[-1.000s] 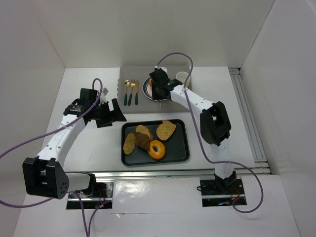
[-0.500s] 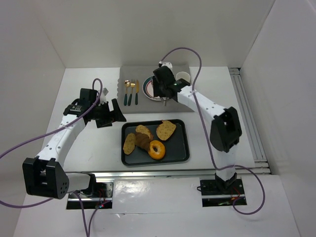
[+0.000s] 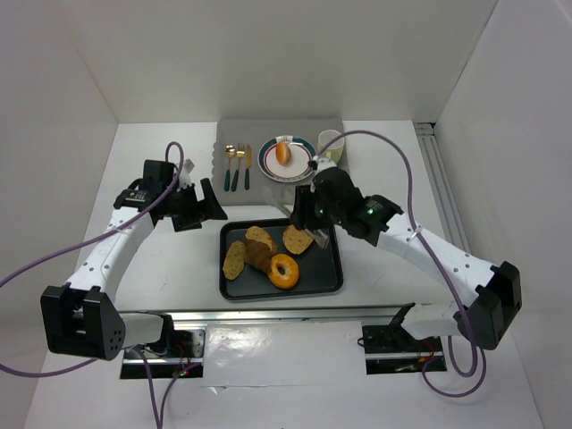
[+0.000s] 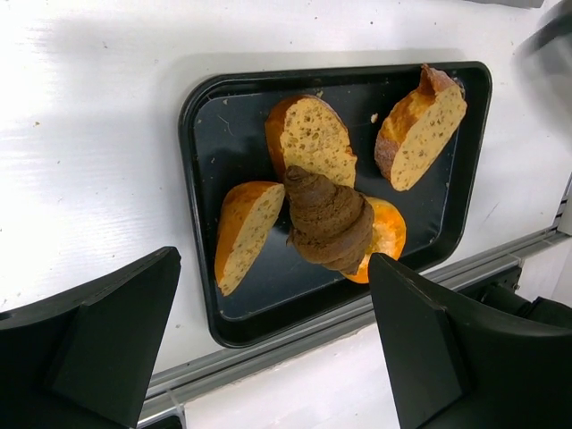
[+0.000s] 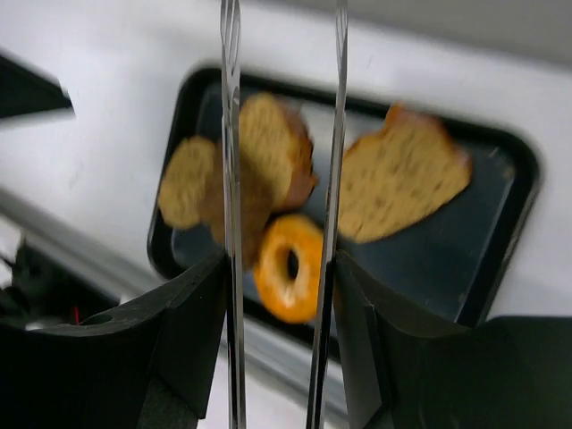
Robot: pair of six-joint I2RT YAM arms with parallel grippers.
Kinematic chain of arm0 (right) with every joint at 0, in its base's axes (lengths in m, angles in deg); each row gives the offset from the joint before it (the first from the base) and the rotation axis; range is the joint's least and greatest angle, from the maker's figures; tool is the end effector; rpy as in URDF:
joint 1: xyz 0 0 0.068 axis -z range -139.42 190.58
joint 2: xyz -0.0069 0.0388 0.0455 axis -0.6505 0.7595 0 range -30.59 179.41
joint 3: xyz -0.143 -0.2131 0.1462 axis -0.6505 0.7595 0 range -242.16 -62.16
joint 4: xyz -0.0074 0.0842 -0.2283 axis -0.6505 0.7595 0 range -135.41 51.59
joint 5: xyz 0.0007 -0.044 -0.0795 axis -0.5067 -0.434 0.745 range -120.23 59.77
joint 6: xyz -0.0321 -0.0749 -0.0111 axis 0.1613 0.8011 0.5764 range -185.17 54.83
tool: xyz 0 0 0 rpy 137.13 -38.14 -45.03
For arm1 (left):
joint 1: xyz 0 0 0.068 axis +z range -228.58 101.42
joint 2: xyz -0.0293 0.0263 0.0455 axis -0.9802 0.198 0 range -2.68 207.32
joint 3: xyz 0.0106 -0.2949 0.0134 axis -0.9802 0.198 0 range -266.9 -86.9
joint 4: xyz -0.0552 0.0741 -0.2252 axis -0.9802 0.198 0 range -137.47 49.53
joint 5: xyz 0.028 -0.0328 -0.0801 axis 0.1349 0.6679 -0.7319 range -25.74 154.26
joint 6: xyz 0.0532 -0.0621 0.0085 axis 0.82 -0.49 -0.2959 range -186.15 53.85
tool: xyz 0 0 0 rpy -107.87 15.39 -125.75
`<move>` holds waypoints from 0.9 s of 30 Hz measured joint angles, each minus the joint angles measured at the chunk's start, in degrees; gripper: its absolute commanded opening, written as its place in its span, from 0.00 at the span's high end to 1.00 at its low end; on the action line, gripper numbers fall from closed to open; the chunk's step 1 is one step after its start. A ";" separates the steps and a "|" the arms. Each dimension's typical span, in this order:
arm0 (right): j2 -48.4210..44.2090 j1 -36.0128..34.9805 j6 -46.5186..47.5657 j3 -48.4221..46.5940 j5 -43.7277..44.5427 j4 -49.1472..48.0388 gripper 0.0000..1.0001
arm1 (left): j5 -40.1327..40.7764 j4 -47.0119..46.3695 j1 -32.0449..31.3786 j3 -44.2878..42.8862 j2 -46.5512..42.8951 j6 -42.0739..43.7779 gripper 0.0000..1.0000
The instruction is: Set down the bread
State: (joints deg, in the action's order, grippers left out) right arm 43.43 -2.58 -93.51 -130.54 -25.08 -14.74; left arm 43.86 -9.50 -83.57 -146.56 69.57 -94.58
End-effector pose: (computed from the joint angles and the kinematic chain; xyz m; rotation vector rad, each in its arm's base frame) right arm 0.2148 0.1927 0.3412 -0.2411 2.2534 0.5874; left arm 0.2522 -0.0471 0.2875 -0.3495 2.4772 -0.6875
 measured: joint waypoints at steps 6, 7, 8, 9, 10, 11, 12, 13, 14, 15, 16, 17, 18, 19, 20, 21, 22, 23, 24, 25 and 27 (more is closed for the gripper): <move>-0.42 -4.68 -3.52 4.57 -6.49 3.63 0.38 | 0.61 0.00 0.04 0.00 0.00 -0.28 0.00; -0.52 -5.42 -3.82 4.72 -7.23 3.69 0.38 | 0.66 0.00 0.04 0.00 0.00 -0.28 0.00; -0.59 -6.05 -3.91 4.76 -7.85 3.82 0.38 | 0.70 0.02 0.04 0.00 0.00 -0.28 0.00; -0.61 -6.64 -4.11 4.76 -8.41 3.93 0.37 | 0.70 0.02 0.04 0.00 0.00 -0.28 0.00; -0.61 -7.23 -4.31 4.79 -9.11 4.04 0.37 | 0.72 0.02 0.04 -0.02 0.00 -0.28 0.00; -0.59 -7.52 -4.44 4.87 -9.49 4.04 0.37 | 0.74 0.02 0.04 -0.02 0.00 -0.28 0.00; -0.52 -7.87 -4.52 5.05 -9.99 4.07 0.37 | 0.76 0.02 0.04 -0.02 0.00 -0.28 0.00; -0.35 -8.15 -4.68 5.07 -10.45 4.13 0.36 | 0.79 0.02 0.04 -0.02 0.00 -0.28 0.00; -0.02 -8.41 -4.85 5.07 -10.56 4.13 0.36 | 0.81 0.00 0.04 -0.02 0.00 -0.28 0.00; 0.46 -8.57 -4.85 5.07 -10.58 4.13 0.36 | 0.81 0.02 0.04 0.00 0.00 -0.28 0.00; 1.01 -8.87 -4.94 5.07 -10.51 4.17 0.34 | 0.83 0.00 0.04 -0.02 0.00 -0.28 0.00; 1.60 -9.20 -5.01 5.07 -10.36 4.42 0.34 | 0.83 0.00 0.04 -0.02 0.00 -0.28 0.00; 2.32 -9.64 -5.05 5.03 -9.99 4.87 0.34 | 0.83 -0.02 0.04 -0.02 0.00 -0.28 0.00; 2.99 -10.19 -5.05 4.98 -9.81 5.42 0.32 | 0.83 -0.04 0.04 -0.02 0.00 -0.28 0.00; 3.54 -10.71 -5.05 4.96 -9.53 6.05 0.32 | 0.85 -0.04 0.04 -0.02 0.00 -0.31 0.00; 4.04 -11.30 -5.03 4.96 -9.11 6.84 0.31 | 0.85 -0.07 0.04 -0.02 0.00 -0.31 0.00; 4.31 -11.67 -5.03 4.94 -8.94 7.52 0.31 | 0.85 -0.07 0.04 -0.02 0.00 -0.28 0.00; 4.50 -12.00 -5.03 4.94 -8.83 8.13 0.31 | 0.87 -0.07 0.04 -0.02 0.00 -0.31 0.00; 4.55 -12.37 -5.03 4.94 -8.81 8.59 0.31 | 0.87 -0.07 0.04 -0.02 0.00 -0.28 0.00; 4.55 -12.55 -5.03 4.92 -8.81 9.05 0.31 | 0.87 -0.07 0.04 -0.02 0.00 -0.28 0.00; 4.55 -12.76 -5.03 4.72 -8.70 9.86 0.32 | 0.87 -0.07 0.04 -0.02 0.00 -0.28 0.00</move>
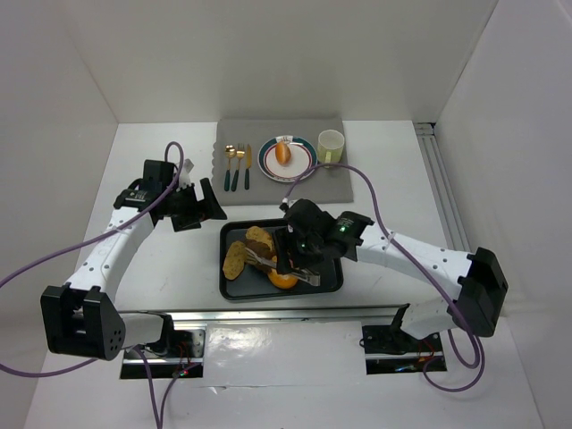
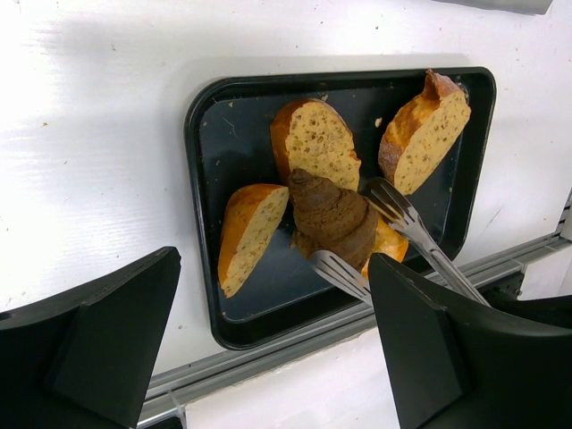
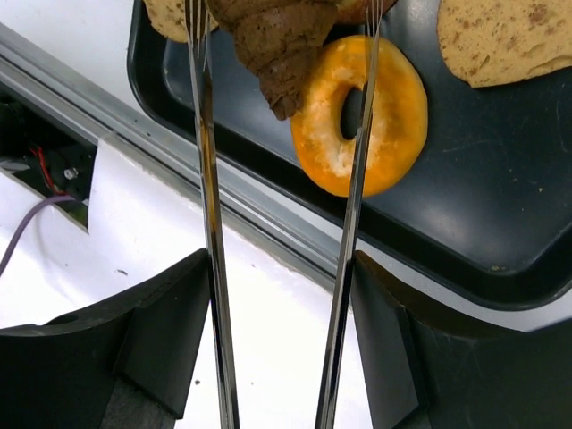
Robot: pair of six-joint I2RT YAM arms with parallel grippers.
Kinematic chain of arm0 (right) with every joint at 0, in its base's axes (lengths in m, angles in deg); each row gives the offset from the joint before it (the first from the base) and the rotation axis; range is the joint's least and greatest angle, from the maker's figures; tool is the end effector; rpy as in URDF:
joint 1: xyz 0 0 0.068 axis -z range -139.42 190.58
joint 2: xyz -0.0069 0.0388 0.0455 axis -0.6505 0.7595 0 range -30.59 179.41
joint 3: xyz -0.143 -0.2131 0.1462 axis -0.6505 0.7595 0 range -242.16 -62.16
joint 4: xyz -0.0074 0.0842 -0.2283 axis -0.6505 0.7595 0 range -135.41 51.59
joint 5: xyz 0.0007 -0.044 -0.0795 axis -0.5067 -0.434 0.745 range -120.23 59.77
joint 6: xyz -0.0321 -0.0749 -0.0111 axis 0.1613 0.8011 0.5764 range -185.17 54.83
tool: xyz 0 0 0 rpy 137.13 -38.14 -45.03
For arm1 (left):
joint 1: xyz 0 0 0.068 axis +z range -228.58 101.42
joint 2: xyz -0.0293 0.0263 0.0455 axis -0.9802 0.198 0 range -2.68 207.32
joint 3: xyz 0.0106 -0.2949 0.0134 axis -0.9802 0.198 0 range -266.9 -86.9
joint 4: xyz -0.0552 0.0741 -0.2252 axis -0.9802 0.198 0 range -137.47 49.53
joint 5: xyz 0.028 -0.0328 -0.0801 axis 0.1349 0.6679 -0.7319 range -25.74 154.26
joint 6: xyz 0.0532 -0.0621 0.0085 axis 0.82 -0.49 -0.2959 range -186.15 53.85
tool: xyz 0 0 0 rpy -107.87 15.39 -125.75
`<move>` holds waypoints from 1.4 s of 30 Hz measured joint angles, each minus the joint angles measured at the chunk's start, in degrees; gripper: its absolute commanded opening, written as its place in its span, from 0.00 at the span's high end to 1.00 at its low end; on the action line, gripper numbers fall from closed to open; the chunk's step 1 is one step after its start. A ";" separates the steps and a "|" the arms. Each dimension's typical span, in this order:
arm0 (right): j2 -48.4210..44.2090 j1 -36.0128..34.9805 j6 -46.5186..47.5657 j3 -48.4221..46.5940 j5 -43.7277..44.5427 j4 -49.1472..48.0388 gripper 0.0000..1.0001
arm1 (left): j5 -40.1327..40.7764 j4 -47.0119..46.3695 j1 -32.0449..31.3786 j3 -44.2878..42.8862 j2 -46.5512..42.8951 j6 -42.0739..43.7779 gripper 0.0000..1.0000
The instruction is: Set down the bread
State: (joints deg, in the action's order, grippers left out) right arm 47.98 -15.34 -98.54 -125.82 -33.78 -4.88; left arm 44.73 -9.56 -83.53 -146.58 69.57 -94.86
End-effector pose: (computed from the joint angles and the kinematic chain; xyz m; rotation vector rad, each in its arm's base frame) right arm 0.1527 0.2337 0.2753 -0.5496 2.6246 0.6455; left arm 0.2527 -0.0459 0.2875 -0.3629 2.4743 -0.6708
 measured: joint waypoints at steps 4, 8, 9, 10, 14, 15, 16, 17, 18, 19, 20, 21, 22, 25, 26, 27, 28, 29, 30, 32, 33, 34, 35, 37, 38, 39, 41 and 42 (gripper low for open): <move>0.09 -0.33 0.39 -0.74 0.11 1.11 0.50 | 0.02 -0.04 0.00 0.00 0.00 -0.02 0.00; 0.39 -0.35 0.39 -2.51 0.92 2.08 0.54 | 0.00 -0.26 0.00 0.00 0.00 -0.02 0.00; 0.50 -0.35 0.39 -3.32 1.38 2.58 0.56 | 0.00 -0.26 0.00 0.00 0.00 -0.02 0.00; 0.55 -0.35 0.39 -4.24 1.84 3.19 0.56 | 0.00 -0.28 0.00 0.00 0.00 -0.02 0.00; 0.55 -0.37 0.61 -9.55 5.75 6.25 0.56 | 0.00 0.24 0.00 -0.94 0.00 -0.04 0.00; 0.57 -0.37 0.81 -11.08 7.13 6.71 0.56 | 0.00 0.42 0.00 -1.53 0.00 -0.02 0.00; 0.63 -0.35 1.11 -12.61 8.57 7.04 0.56 | 0.00 0.68 0.00 -2.45 0.00 -0.04 0.00; 0.81 -0.24 1.31 -13.94 9.88 7.21 0.56 | -0.02 0.72 0.02 -3.17 0.00 -0.02 0.00; 1.20 0.11 1.51 -15.45 11.37 7.45 0.56 | -0.02 0.70 0.09 -3.91 -0.02 -0.02 0.00; 2.08 0.72 1.86 -17.55 13.25 7.17 0.56 | -0.04 0.70 0.20 -4.52 -0.02 -0.04 0.00; 2.47 1.07 1.99 -18.23 14.05 6.80 0.56 | -0.04 0.63 0.31 -4.94 -0.02 -0.02 0.00; 3.58 2.03 2.47 -19.54 15.37 6.49 0.56 | -0.04 0.63 0.39 -5.22 -0.02 -0.04 0.00; 4.98 3.23 3.06 -20.83 16.81 5.92 0.56 | -0.02 0.63 0.42 -5.31 -0.02 -0.04 0.00; 10.64 7.17 5.05 -24.68 20.20 3.23 0.56 | 0.07 0.85 0.44 -5.33 -0.02 -0.02 0.00; 12.90 8.44 5.95 -26.10 20.63 2.16 0.55 | 0.11 0.90 0.44 -5.33 -0.02 -0.02 0.00; 15.96 9.81 6.69 -28.41 20.83 1.60 0.55 | 0.13 0.92 0.44 -5.33 -0.02 -0.04 0.00; 19.45 11.02 7.65 -31.74 21.07 1.42 0.55 | 0.11 1.01 0.44 -5.31 -0.02 -0.02 0.00; 22.84 11.98 8.50 -34.77 21.11 0.50 0.55 | 0.13 1.05 0.50 -5.31 -0.02 -0.02 0.00; 25.64 12.81 9.29 -37.27 21.18 0.09 0.55 | 0.04 1.07 0.61 -5.31 -0.02 -0.02 0.00; 31.06 14.64 10.64 -41.90 21.29 -1.14 0.55 | 0.02 1.07 0.83 -5.31 -0.02 -0.04 0.00; 33.33 15.39 11.13 -43.67 21.22 -1.38 0.55 | 0.02 1.09 0.90 -5.31 -0.02 -0.04 0.00; 35.30 15.89 11.63 -45.20 21.27 -1.51 0.55 | 0.02 1.09 1.11 -5.31 -0.02 -0.04 0.00; 37.20 16.57 12.04 -46.38 21.18 -1.86 0.55 | -0.02 1.09 1.25 -5.31 -0.02 0.00 0.00; 39.98 17.92 12.55 -47.89 20.37 -1.95 0.55 | -0.02 1.11 1.46 -5.31 -0.02 0.00 0.00; 41.05 18.51 12.74 -48.57 19.93 -2.01 0.53 | -0.02 1.11 1.51 -5.31 -0.02 0.04 0.00; 42.03 19.08 12.98 -49.07 19.41 -2.10 0.52 | -0.02 1.14 1.55 -5.31 -0.02 0.07 0.00; 43.45 19.80 13.38 -49.88 18.27 -2.08 0.52 | 0.02 1.18 1.79 -5.31 -0.02 0.11 0.00; 43.89 20.22 13.53 -50.27 17.79 -2.14 0.51 | 0.04 1.20 1.95 -5.31 -0.02 0.09 0.00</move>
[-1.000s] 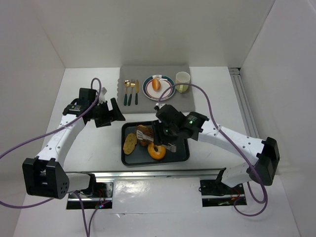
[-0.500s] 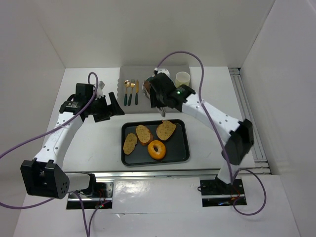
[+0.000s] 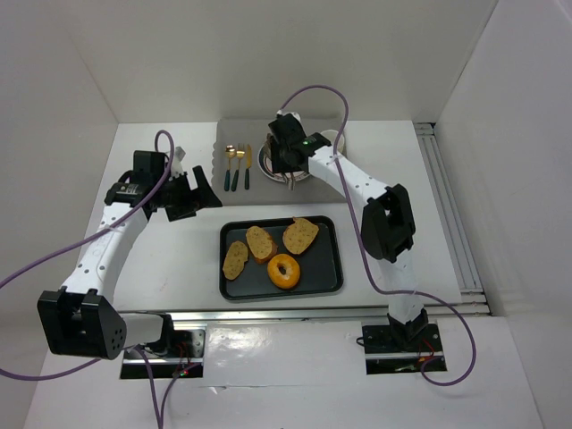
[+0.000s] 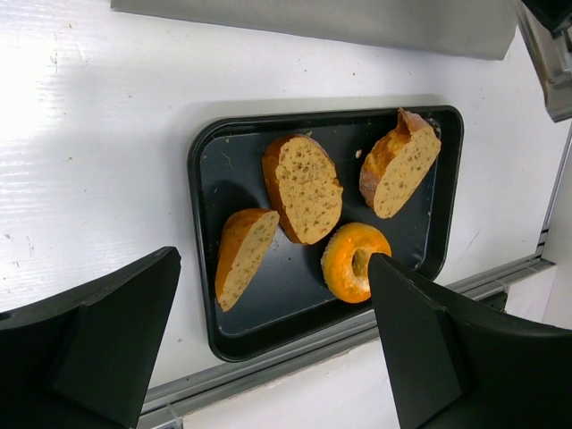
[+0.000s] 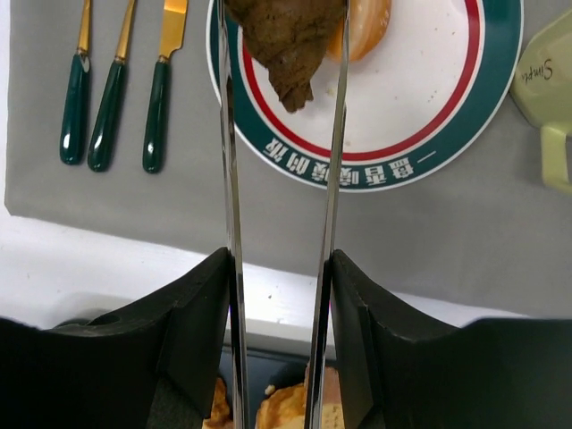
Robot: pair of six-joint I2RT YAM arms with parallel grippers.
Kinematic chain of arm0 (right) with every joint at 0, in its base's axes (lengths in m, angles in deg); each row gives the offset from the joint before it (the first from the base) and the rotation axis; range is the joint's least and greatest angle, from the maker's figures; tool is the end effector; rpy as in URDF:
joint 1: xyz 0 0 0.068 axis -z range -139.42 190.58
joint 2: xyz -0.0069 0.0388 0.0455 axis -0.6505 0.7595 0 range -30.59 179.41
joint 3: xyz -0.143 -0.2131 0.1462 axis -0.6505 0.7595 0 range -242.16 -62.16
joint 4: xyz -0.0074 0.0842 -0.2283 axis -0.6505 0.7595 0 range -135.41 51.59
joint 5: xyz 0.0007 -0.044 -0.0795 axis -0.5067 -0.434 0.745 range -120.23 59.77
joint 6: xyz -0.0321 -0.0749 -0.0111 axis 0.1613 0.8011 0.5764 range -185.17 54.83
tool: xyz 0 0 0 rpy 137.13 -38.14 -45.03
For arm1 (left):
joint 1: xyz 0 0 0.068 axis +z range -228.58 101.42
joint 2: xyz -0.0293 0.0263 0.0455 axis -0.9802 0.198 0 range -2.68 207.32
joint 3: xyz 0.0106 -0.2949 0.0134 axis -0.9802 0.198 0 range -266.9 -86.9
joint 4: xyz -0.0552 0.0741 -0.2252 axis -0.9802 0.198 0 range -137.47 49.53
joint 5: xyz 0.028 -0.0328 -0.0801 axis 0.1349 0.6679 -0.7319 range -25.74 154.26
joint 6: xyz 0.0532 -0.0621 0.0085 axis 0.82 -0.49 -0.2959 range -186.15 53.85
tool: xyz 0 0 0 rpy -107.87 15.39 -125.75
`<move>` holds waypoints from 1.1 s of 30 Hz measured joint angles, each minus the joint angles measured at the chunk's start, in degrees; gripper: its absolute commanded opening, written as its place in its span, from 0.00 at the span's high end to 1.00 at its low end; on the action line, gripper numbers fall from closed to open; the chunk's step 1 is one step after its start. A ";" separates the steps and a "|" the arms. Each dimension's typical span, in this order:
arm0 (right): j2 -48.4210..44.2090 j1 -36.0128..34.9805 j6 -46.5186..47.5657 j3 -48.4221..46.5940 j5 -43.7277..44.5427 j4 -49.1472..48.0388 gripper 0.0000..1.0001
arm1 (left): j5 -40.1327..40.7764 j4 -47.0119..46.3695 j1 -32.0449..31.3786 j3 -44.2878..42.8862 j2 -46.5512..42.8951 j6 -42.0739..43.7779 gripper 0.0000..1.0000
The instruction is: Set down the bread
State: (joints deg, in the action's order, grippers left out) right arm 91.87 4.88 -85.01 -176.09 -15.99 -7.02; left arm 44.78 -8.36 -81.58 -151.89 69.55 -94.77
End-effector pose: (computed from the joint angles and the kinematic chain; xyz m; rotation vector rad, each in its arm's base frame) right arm 0.4197 0.2800 0.2770 -0.2105 2.3545 0.1734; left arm 0.2597 -0.0375 0.3158 -0.3739 2.3936 -0.6629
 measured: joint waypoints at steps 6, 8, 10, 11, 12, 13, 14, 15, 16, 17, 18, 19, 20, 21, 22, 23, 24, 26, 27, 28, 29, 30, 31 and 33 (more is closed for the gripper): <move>0.70 0.61 0.39 -0.48 -1.51 -0.37 0.31 | 0.07 0.13 0.26 0.00 0.00 0.00 0.00; 0.70 0.44 0.39 -0.31 -1.64 -0.79 0.30 | 0.07 0.24 0.26 0.00 0.00 0.00 0.00; 0.63 0.22 0.37 0.07 -1.66 -1.09 0.30 | 0.07 0.33 0.26 0.00 0.00 0.00 0.00; 0.63 0.04 0.37 0.17 -1.64 -1.16 0.30 | 0.07 0.31 0.26 0.02 -0.04 0.00 0.00; 0.52 -0.15 0.39 0.39 -1.53 -1.20 0.30 | 0.07 0.31 0.26 0.13 -0.13 0.00 0.00; 0.39 -0.37 0.39 0.61 -1.36 -1.20 0.30 | 0.07 0.33 0.26 0.20 -0.31 0.00 0.00; 0.15 -0.66 0.37 0.81 -1.18 -1.18 0.30 | 0.04 0.39 0.26 0.35 -0.55 0.00 0.00; -0.15 -1.03 0.37 1.03 -0.92 -1.16 0.30 | 0.02 0.46 0.26 0.44 -0.81 0.00 0.00; -0.50 -1.40 0.37 1.05 -0.66 -1.11 0.30 | -0.02 0.52 0.26 0.50 -1.07 0.02 0.00; -0.98 -1.86 0.39 1.14 -0.20 -1.14 0.30 | -0.04 0.66 0.26 0.50 -1.31 0.00 0.00; -1.77 -2.45 0.37 1.22 0.48 -1.11 0.30 | -0.07 0.72 0.26 0.50 -1.53 0.02 0.00; -2.58 -2.89 0.39 1.46 0.94 -1.20 0.30 | -0.11 0.76 0.26 0.50 -1.73 0.04 0.00; -3.91 -3.48 0.39 2.36 1.66 -1.51 0.31 | -0.11 0.83 0.26 0.50 -1.97 0.11 0.00; -5.95 -4.07 0.42 3.82 2.21 -1.62 0.31 | -0.15 0.87 0.26 0.50 -2.21 0.13 0.00; -8.31 -4.74 0.35 5.46 2.84 -1.40 0.31 | -0.20 0.94 0.26 0.52 -2.38 0.15 0.00; -10.51 -5.25 0.24 6.78 3.48 -1.18 0.33 | -0.26 1.05 0.26 0.52 -2.58 0.15 0.00; -12.92 -5.62 0.17 8.24 4.13 -1.31 0.33 | -0.31 1.22 0.26 0.52 -2.73 0.17 0.00; -18.93 -6.67 -0.50 12.26 5.18 -1.03 0.37 | -0.31 1.46 0.26 0.52 -3.10 0.17 0.00; -22.49 -7.02 -0.94 14.86 5.62 -1.25 0.38 | -0.31 1.55 0.26 0.52 -3.28 0.17 0.00; -25.83 -7.19 -1.70 17.68 5.68 -1.42 0.38 | -0.39 1.62 0.26 0.55 -3.45 0.17 0.00; -29.42 -7.32 -2.58 20.74 5.86 -1.20 0.42 | -0.39 1.66 0.26 0.55 -3.61 0.17 0.00; -33.42 -7.52 -3.48 24.52 5.95 -1.33 0.43 | -0.42 1.64 0.26 0.61 -3.76 0.17 0.00; -38.42 -7.56 -4.87 29.68 5.84 -1.11 0.43 | -0.50 1.70 0.26 0.66 -3.82 0.17 0.00; -42.86 -7.72 -6.93 34.58 5.51 -0.20 0.44 | -0.83 1.75 0.26 0.70 -3.87 0.17 0.00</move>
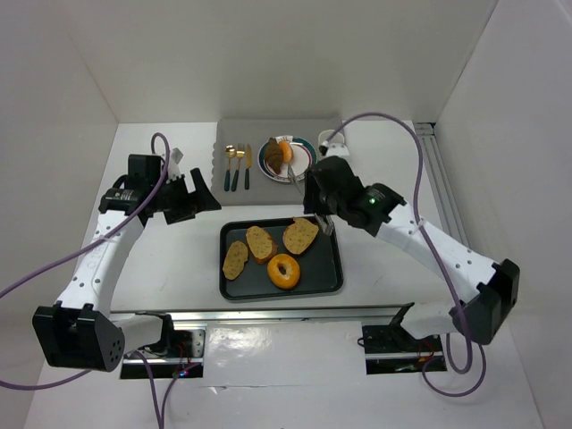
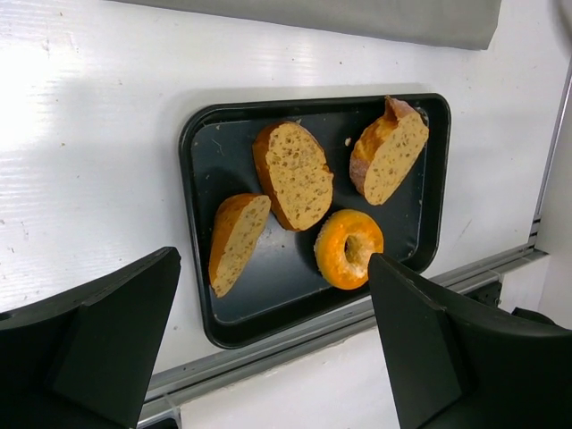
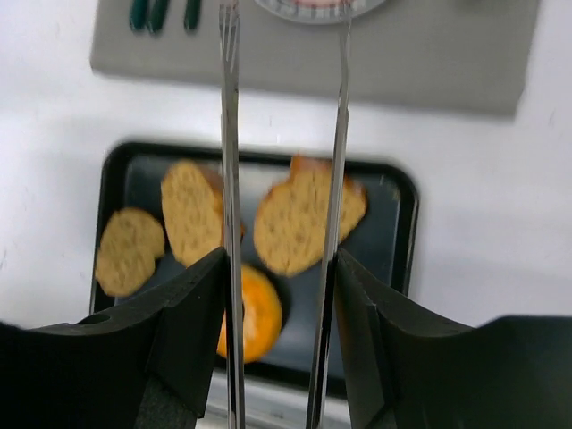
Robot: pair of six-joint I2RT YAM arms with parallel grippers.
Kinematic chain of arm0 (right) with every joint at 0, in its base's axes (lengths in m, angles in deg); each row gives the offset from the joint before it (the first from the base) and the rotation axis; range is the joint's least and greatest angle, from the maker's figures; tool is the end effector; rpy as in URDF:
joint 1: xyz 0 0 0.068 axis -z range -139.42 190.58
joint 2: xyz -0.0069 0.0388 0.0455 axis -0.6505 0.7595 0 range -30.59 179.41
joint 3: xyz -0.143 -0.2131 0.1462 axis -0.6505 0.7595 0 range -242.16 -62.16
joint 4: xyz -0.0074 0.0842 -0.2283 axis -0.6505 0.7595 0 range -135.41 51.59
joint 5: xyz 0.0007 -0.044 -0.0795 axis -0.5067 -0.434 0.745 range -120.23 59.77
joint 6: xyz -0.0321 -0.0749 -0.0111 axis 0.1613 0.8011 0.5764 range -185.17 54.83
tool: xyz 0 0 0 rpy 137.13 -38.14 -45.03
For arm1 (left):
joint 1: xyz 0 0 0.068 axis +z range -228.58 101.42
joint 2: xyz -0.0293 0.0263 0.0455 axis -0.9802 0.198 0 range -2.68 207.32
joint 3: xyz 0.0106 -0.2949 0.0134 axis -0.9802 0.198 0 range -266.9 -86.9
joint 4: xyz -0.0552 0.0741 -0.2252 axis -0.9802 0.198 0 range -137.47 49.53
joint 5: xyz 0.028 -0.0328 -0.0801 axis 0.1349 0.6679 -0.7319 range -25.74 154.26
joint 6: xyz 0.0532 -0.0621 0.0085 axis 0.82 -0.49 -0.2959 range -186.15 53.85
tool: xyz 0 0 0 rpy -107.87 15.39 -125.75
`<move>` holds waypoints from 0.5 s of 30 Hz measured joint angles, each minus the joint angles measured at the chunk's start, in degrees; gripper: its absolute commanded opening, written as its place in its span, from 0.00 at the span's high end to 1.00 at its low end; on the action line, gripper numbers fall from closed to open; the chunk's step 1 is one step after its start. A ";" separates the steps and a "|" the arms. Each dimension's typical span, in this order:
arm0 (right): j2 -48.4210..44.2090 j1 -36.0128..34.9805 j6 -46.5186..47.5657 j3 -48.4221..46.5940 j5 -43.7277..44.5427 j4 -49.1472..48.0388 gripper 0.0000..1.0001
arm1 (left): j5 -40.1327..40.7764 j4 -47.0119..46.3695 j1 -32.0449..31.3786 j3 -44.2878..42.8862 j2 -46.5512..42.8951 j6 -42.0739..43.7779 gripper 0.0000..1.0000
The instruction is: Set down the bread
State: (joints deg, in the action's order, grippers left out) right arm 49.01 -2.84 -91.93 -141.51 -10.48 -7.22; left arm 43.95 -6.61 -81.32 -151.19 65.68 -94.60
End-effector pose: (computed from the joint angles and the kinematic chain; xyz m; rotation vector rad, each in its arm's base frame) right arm 0.2380 0.1920 0.3672 -0.1359 2.2074 0.2981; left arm 0.2418 -0.0365 0.3247 -0.3586 2.3697 -0.6790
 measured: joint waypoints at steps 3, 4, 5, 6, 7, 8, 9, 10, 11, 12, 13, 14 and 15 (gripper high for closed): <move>-4.90 -1.73 -4.68 8.20 -1.22 2.27 0.44 | -0.59 0.02 0.00 0.02 0.00 0.00 0.00; -5.35 -2.60 -6.08 10.16 -1.88 3.17 0.44 | -0.70 0.00 0.02 0.02 0.00 0.00 0.00; -5.60 -3.56 -7.63 12.17 -2.67 4.09 0.44 | -0.81 0.00 0.02 0.02 0.00 0.00 0.00; -5.64 -4.33 -9.03 13.81 -3.41 4.94 0.44 | -0.90 0.00 0.02 0.02 0.00 0.00 0.00; -5.66 -4.96 -10.16 15.13 -4.26 5.73 0.44 | -1.01 -0.07 0.02 0.09 0.00 0.00 0.00; -5.79 -5.33 -11.26 16.17 -5.16 6.25 0.44 | -1.03 -0.17 0.02 0.22 0.00 0.00 0.00; -6.16 -5.60 -12.33 17.11 -6.01 6.43 0.44 | -1.05 -0.17 0.02 0.35 0.00 0.00 0.00; -6.67 -6.01 -13.22 17.77 -6.71 6.47 0.44 | -1.09 -0.28 0.02 0.61 0.00 0.00 0.00; -7.15 -6.34 -14.01 18.01 -6.99 6.54 0.44 | -1.14 -0.31 0.04 0.87 0.00 0.00 0.00; -7.41 -6.93 -14.60 17.97 -6.95 6.43 0.44 | -1.27 -0.22 0.04 1.11 0.00 0.00 0.00; -7.50 -7.74 -15.08 17.75 -6.88 6.36 0.44 | -1.38 -0.22 0.04 1.33 0.00 0.00 0.00; -7.30 -8.76 -15.54 17.31 -6.49 6.62 0.44 | -1.46 -0.15 0.04 1.44 0.00 0.00 0.00; -6.67 -9.94 -16.04 16.59 -5.95 7.02 0.44 | -1.53 -0.17 0.04 1.53 0.00 0.00 0.00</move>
State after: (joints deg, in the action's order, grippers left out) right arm 42.34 -12.78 -107.98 -124.92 -16.43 -0.20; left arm 42.42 -6.79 -81.28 -149.66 65.68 -94.60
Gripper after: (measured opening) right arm 0.560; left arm 0.997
